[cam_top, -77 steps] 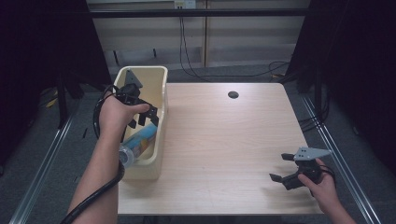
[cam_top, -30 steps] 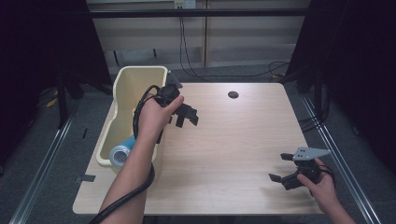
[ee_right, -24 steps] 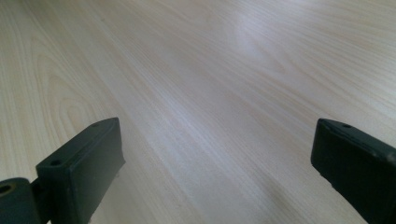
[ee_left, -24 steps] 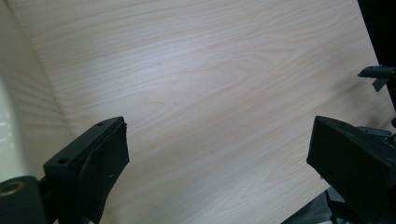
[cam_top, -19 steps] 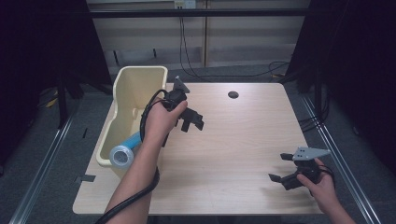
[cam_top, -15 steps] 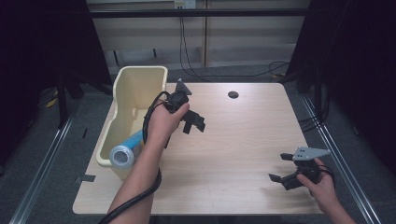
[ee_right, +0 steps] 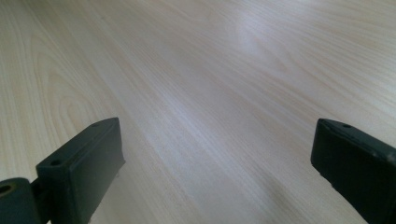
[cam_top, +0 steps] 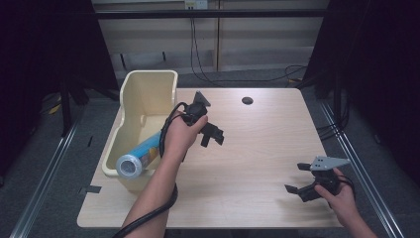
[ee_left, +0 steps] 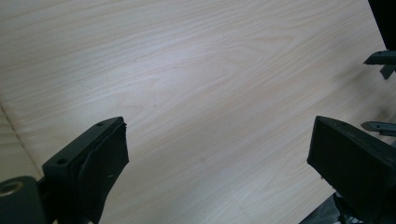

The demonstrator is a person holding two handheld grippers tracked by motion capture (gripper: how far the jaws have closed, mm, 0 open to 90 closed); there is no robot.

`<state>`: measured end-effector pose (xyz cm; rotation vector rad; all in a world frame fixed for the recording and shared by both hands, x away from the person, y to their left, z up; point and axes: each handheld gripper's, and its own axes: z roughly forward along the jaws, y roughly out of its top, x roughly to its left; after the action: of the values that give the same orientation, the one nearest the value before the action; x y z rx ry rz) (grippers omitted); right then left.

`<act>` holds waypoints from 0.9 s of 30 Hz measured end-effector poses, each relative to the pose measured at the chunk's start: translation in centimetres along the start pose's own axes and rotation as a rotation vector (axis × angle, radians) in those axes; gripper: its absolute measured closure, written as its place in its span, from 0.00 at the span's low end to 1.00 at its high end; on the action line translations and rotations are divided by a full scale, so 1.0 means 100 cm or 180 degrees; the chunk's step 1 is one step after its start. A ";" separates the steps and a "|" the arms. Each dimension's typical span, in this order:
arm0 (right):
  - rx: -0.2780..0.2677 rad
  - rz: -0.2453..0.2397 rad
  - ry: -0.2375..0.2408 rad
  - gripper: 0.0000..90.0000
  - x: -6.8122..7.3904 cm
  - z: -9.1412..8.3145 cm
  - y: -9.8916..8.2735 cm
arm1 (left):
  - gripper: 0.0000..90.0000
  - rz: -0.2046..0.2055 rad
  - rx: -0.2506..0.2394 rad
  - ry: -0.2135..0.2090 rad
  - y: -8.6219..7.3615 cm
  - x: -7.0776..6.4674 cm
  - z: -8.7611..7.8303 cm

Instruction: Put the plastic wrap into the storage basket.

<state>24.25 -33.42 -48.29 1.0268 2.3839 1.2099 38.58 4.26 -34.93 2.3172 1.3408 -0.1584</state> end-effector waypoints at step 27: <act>0.0019 -0.0001 0.0012 0.03 0.000 0.000 0.000 | 0.05 -0.0015 0.0049 -0.0114 -0.010 0.003 0.031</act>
<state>24.22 -33.42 -48.29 1.0270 2.3918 1.2066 38.28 3.55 -38.12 2.3129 1.3322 -0.2115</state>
